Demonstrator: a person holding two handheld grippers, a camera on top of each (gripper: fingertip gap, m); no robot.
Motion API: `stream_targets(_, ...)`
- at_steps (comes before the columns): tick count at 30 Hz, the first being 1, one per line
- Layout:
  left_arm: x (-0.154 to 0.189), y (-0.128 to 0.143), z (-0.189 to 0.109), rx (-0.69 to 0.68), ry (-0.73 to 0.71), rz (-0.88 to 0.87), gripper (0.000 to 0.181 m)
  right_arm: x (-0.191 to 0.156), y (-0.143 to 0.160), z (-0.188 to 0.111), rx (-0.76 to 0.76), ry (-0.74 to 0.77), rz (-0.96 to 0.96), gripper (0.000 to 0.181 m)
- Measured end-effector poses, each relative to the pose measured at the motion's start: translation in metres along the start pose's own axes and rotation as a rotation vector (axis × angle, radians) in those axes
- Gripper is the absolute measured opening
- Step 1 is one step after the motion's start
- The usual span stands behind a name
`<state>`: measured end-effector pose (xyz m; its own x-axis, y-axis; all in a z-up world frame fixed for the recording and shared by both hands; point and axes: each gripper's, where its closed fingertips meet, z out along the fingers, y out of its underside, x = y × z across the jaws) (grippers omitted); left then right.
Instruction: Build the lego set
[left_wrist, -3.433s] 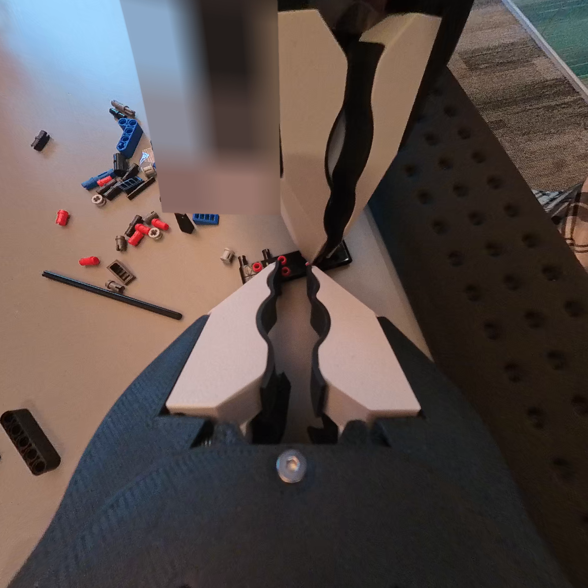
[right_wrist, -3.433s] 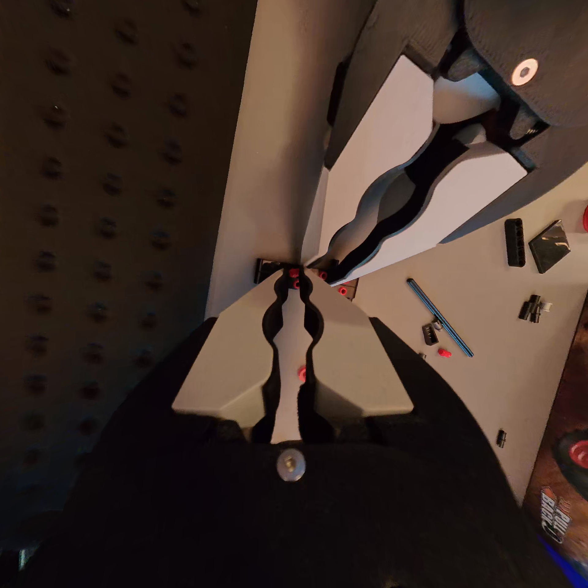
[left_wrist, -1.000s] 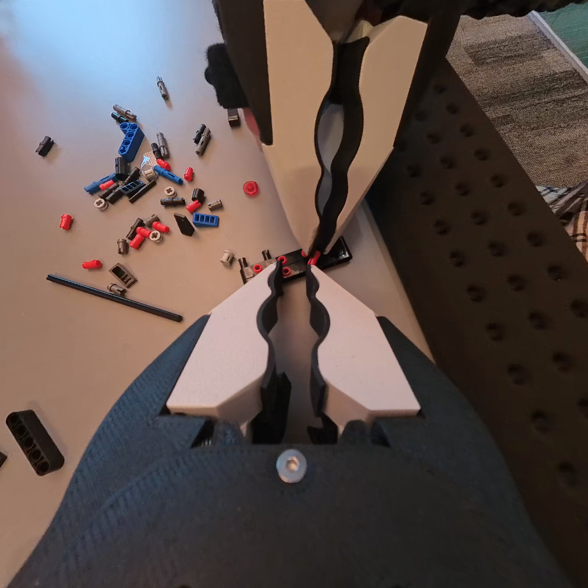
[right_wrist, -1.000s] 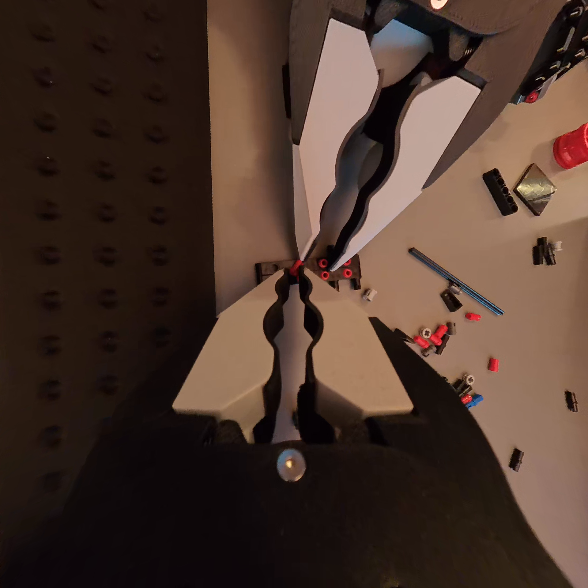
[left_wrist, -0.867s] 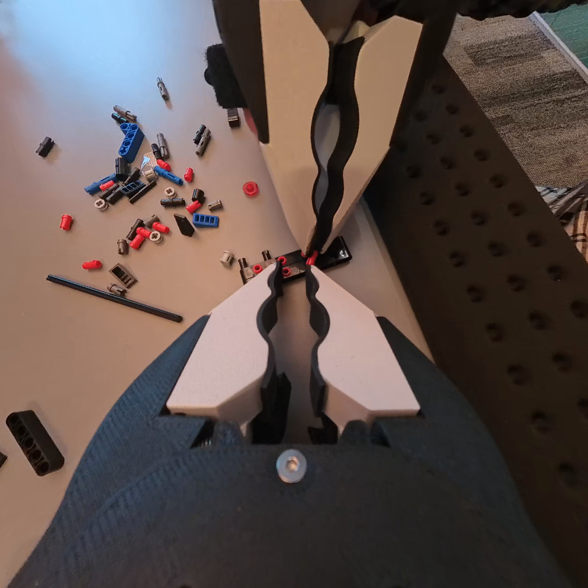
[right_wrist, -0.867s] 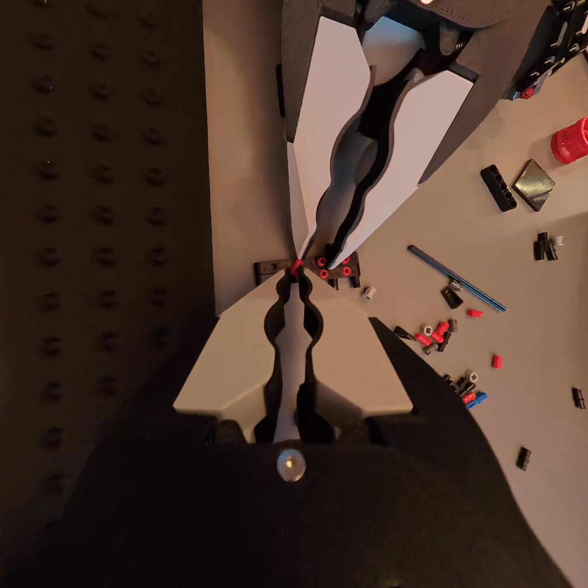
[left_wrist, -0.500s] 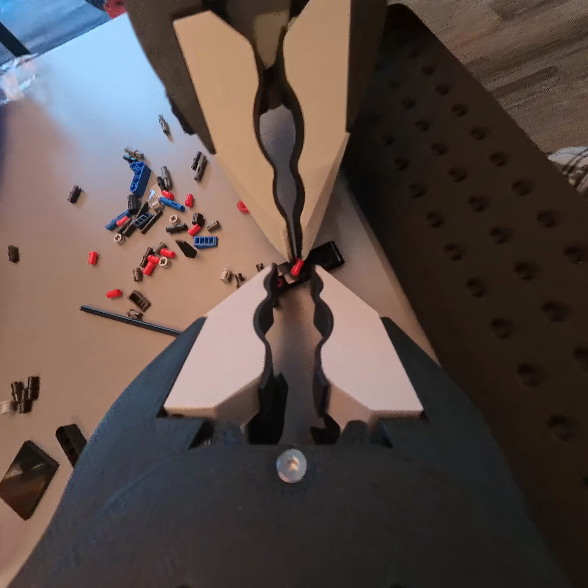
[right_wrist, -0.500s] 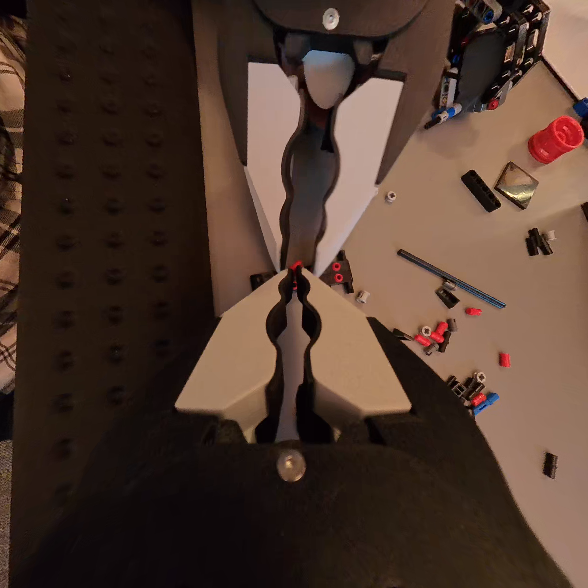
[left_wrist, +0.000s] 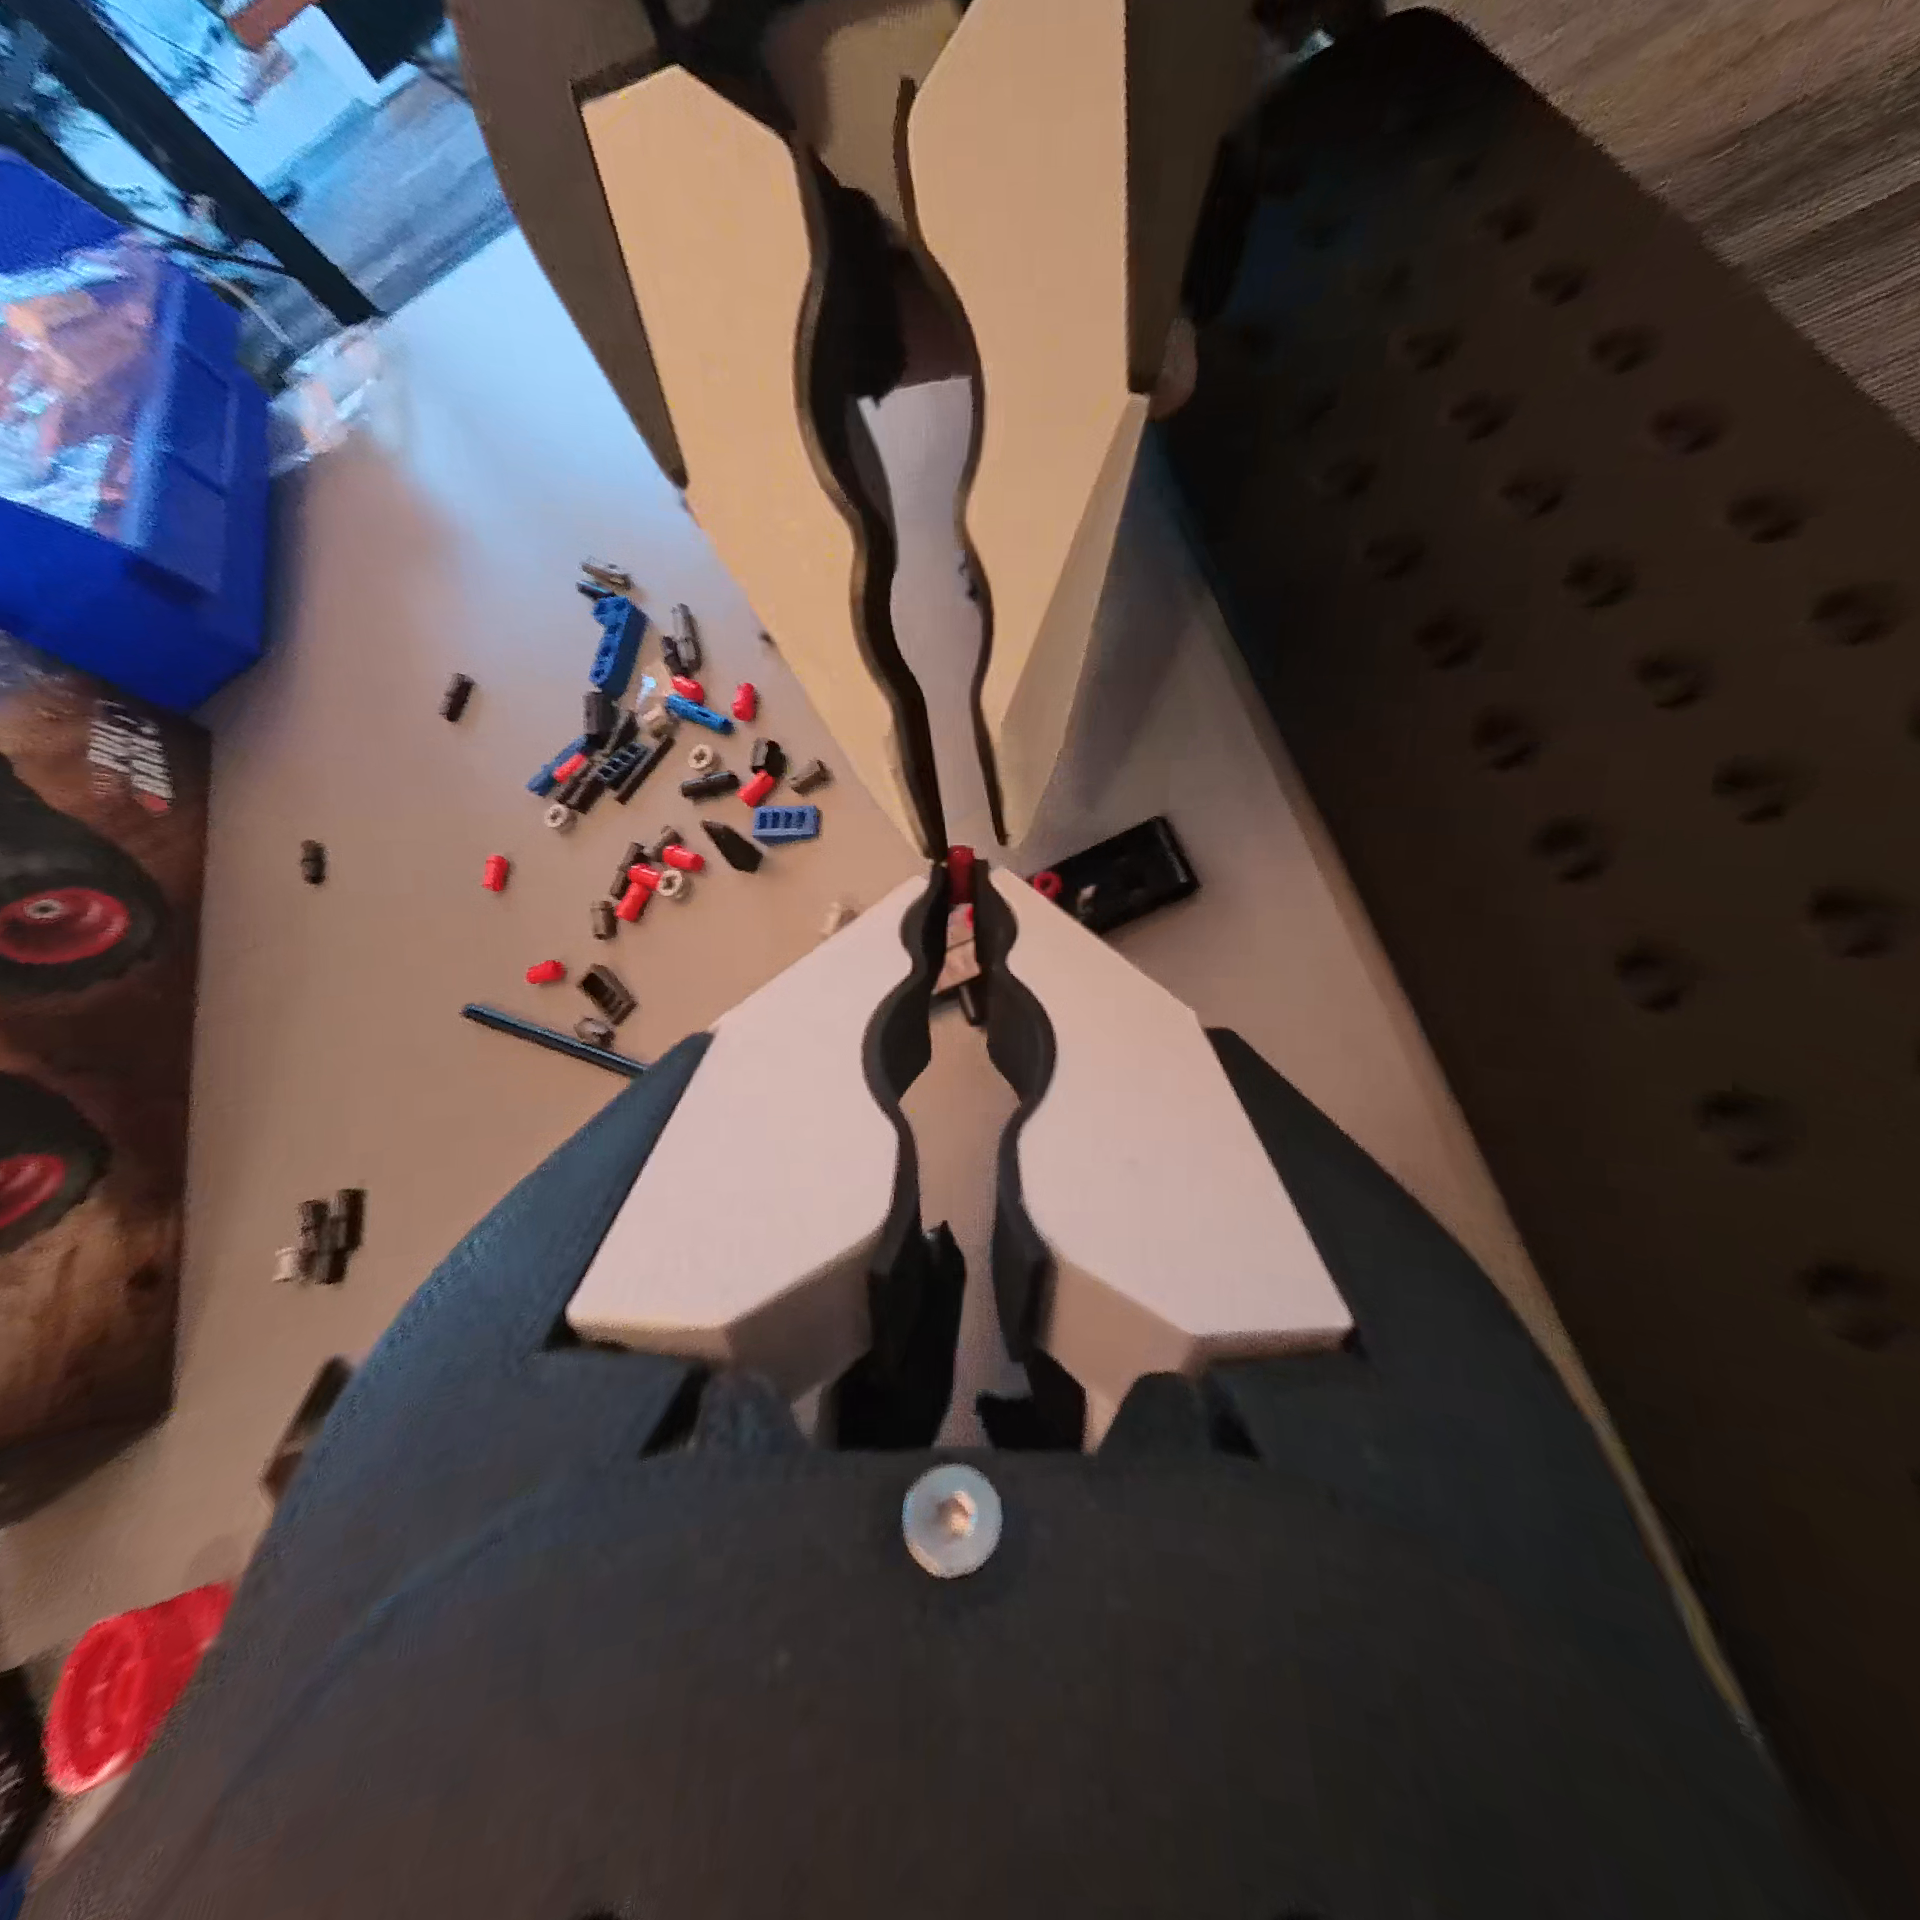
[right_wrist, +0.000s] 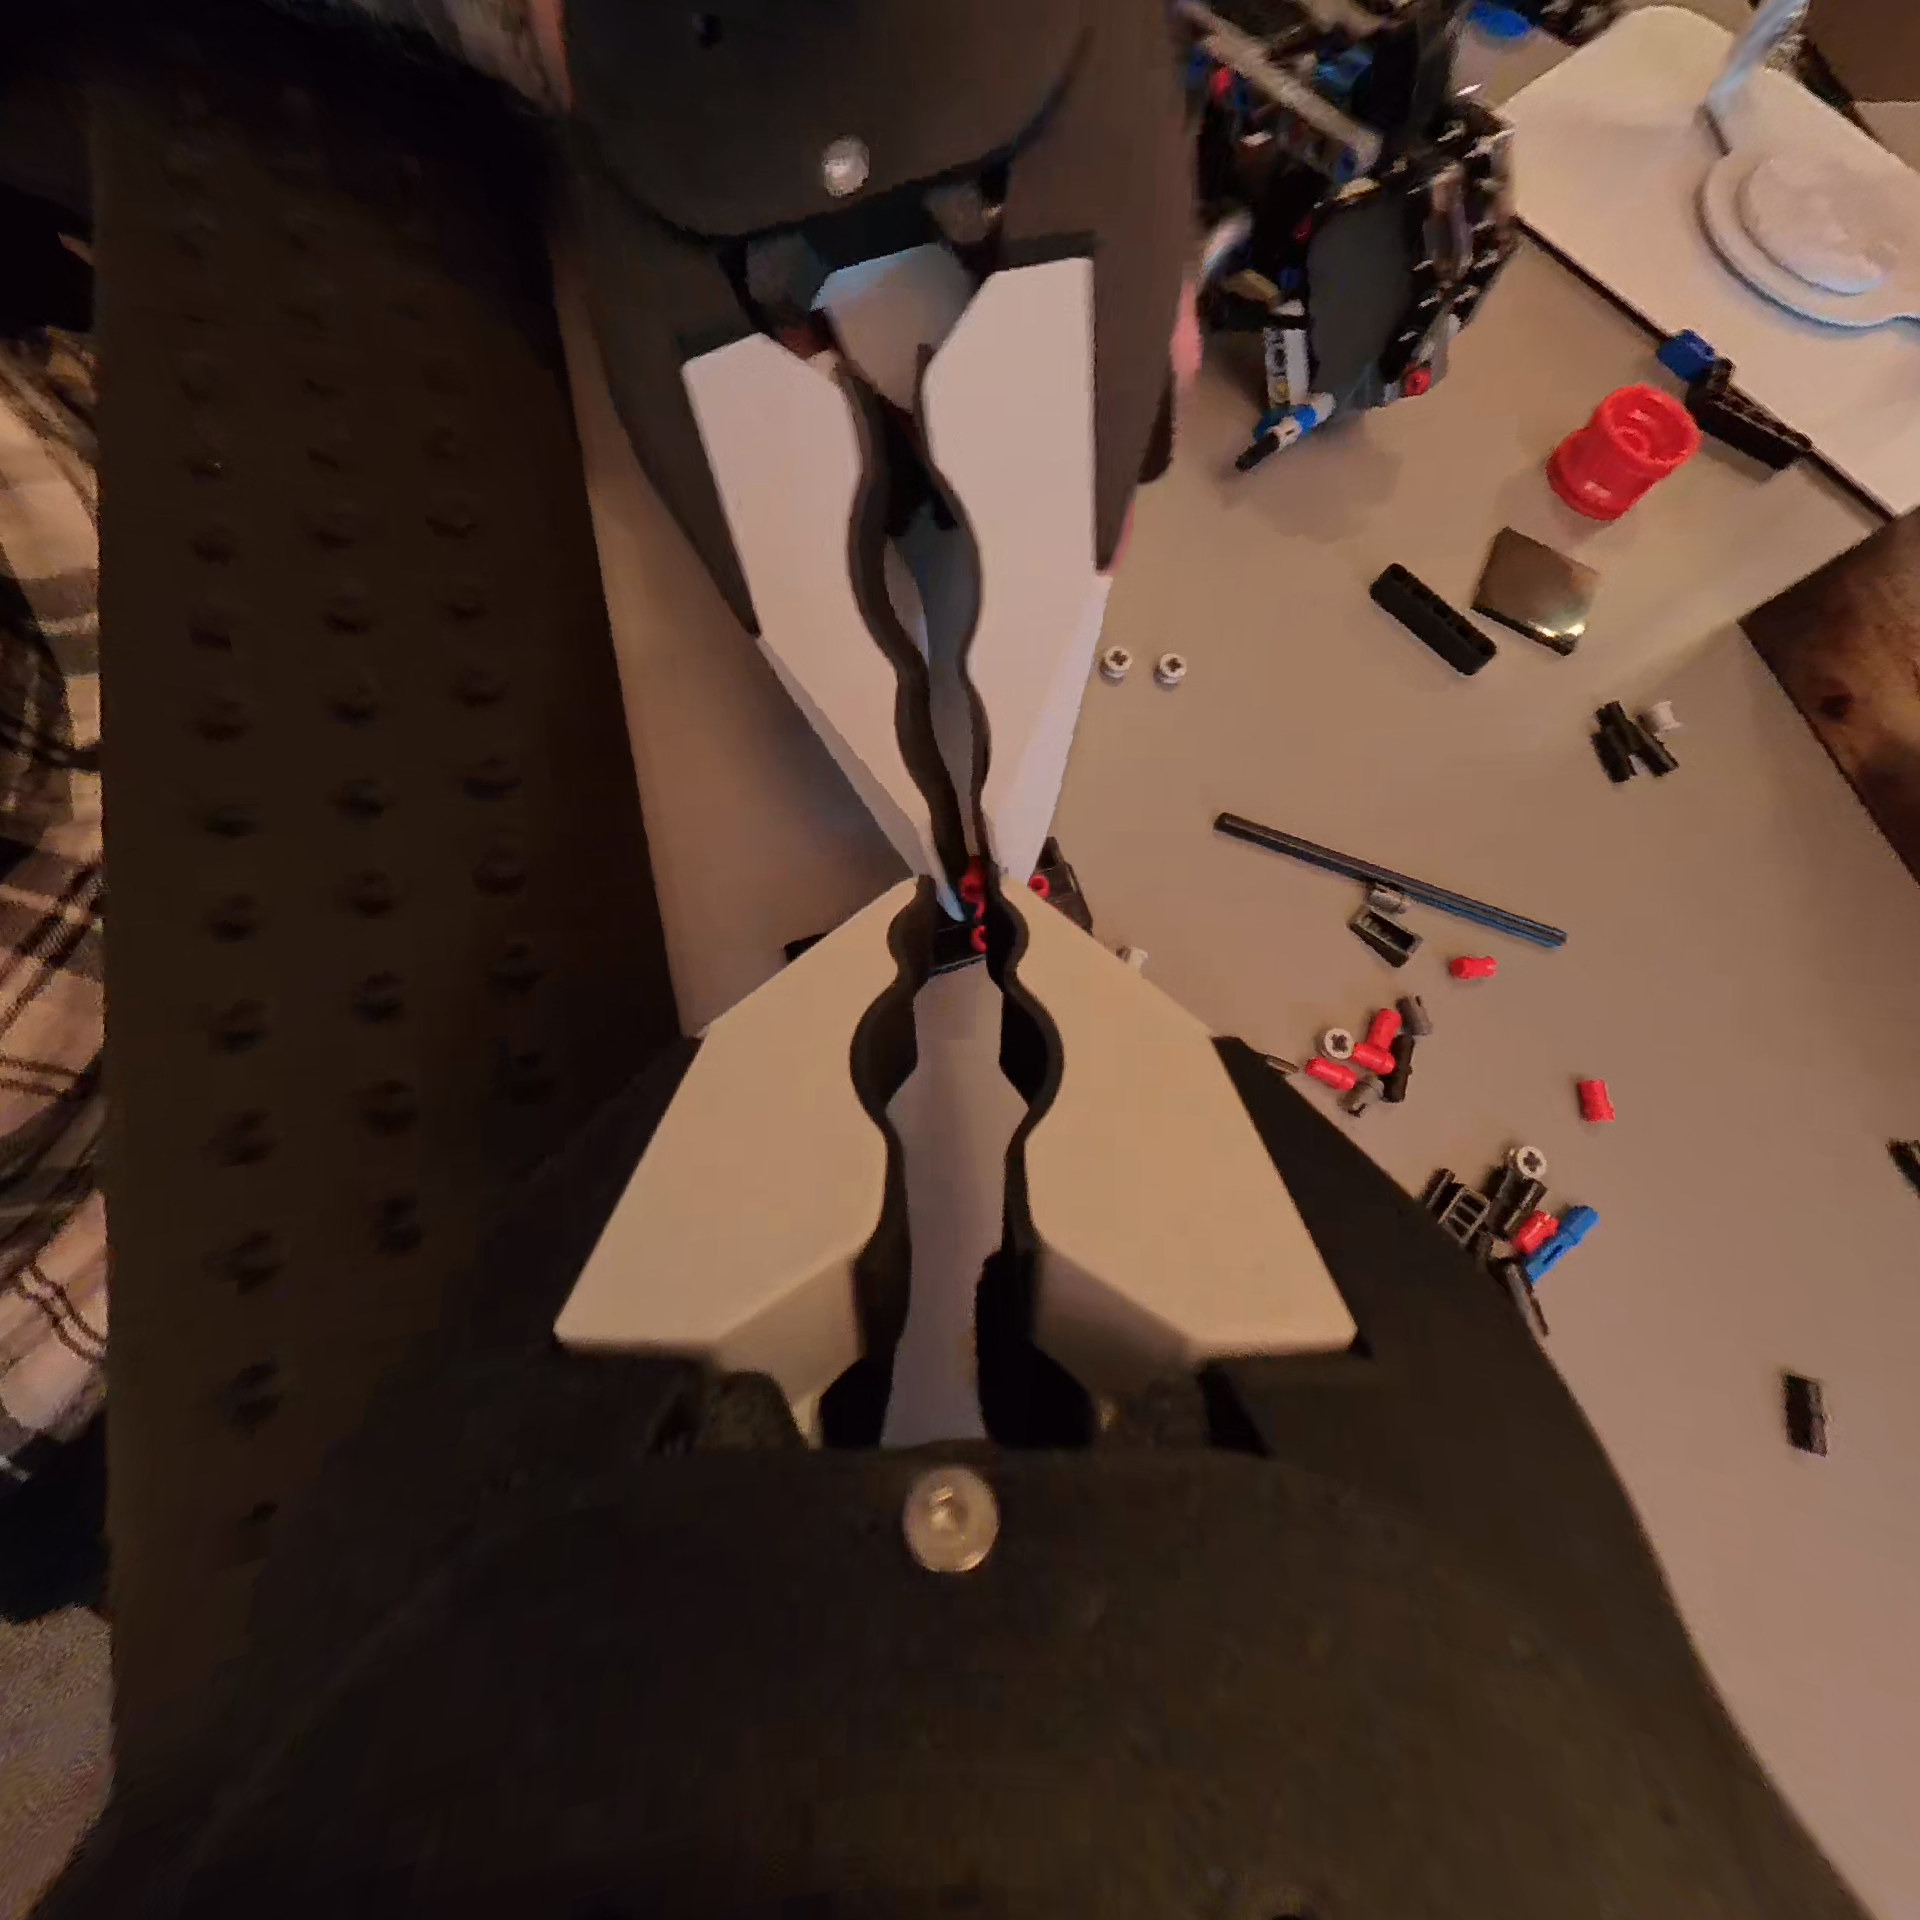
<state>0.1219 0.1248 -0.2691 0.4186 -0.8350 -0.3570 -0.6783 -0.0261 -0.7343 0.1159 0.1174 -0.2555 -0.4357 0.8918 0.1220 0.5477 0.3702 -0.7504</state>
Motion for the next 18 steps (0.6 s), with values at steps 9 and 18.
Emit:
stream_targets(9,-0.028,-0.02,-0.015,-0.015,-0.308,0.188,0.002,0.018,-0.01,-0.015,0.133,0.063,0.277,0.007)
stream_targets(18,-0.036,-0.025,-0.021,-0.064,-0.437,0.304,0.002,0.023,-0.024,-0.022,0.281,0.062,0.439,0.003)
